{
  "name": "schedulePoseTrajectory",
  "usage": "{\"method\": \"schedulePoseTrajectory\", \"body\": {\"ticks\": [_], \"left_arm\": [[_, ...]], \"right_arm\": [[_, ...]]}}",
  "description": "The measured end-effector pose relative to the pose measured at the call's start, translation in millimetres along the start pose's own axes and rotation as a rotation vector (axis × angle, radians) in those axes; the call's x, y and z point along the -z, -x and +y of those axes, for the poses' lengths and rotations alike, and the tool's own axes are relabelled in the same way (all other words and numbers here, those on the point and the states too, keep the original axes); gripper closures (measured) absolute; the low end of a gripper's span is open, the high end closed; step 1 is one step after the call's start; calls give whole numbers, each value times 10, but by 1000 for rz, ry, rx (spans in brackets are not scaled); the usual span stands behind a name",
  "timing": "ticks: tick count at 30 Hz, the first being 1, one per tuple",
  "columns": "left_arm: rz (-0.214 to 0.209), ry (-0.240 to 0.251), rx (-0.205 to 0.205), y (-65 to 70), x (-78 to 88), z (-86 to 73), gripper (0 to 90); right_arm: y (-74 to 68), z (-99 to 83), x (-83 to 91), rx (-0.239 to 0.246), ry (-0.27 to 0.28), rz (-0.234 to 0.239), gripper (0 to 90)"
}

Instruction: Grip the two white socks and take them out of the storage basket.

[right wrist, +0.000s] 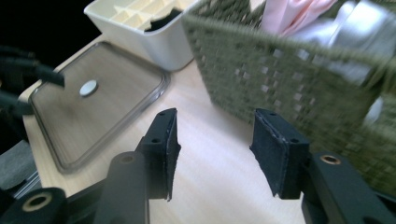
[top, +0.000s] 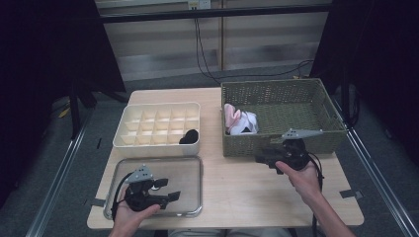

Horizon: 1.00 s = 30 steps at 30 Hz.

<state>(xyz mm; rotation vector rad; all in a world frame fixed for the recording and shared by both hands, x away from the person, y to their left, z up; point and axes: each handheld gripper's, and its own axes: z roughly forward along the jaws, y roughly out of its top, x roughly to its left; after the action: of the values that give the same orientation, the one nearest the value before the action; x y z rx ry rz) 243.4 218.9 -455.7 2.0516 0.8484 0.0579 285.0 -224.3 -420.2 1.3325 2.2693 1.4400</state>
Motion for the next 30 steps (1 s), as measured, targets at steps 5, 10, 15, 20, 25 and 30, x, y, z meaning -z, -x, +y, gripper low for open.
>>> {"method": "schedulePoseTrajectory", "body": {"ticks": [5,10,15,20,25,30], "left_arm": [[-4,5,-16,88,46,-72,289],[-12,26,0,49,28,-114,288],[-13,39,9,15,47,-133,284],[-5,35,9,-4,46,-158,284],[4,21,-5,-20,38,-152,285],[-4,35,4,-17,54,-158,284]], "right_arm": [[20,237,41,22,-1,-13,534],[116,514,5,34,-19,-46,553],[242,724,-148,38,-61,-67,564],[366,820,-285,28,-103,-90,566],[538,940,-440,25,-150,-126,562],[649,1065,-529,18,-173,-145,558]]}}
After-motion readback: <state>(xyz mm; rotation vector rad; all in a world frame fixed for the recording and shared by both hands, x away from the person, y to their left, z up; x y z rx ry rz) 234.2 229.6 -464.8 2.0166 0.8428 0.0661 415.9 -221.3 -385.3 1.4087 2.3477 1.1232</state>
